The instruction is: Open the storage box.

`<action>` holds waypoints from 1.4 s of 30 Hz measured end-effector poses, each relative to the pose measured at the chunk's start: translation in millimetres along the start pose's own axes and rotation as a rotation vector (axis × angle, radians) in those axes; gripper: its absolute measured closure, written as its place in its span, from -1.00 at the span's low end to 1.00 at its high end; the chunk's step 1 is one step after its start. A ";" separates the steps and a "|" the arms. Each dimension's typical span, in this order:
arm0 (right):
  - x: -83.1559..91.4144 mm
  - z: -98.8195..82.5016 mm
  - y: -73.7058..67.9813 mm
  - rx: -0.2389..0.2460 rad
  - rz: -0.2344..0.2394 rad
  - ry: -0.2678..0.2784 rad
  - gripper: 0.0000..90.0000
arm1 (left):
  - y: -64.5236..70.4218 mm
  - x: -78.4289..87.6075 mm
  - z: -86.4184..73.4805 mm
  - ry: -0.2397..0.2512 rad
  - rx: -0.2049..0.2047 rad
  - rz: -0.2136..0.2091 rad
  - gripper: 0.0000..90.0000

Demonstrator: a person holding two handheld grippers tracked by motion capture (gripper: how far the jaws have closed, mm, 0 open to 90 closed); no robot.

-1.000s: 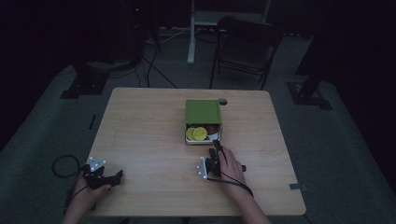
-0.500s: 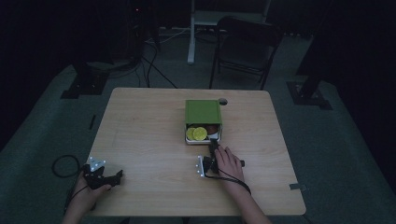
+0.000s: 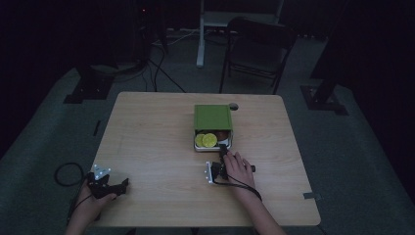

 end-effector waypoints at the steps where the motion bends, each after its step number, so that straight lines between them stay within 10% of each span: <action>1: 0.1 0.0 -0.1 0.000 0.003 -0.001 0.55 | 0.0 0.0 0.0 0.000 0.000 0.000 -0.78; 42: 39.0 1.2 2.1 0.002 0.094 0.008 0.57 | 0.0 0.1 0.0 -0.001 0.000 -0.001 -0.78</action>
Point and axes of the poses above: each handheld gripper's, and its own axes: x roughly backward along the jaws, z roughly out of its top, y roughly to its right, the point moved 5 cm from there along -x, roughly forward along the jaws, and after that the axes turned 8 degrees about -z, right-handed, at the moved point
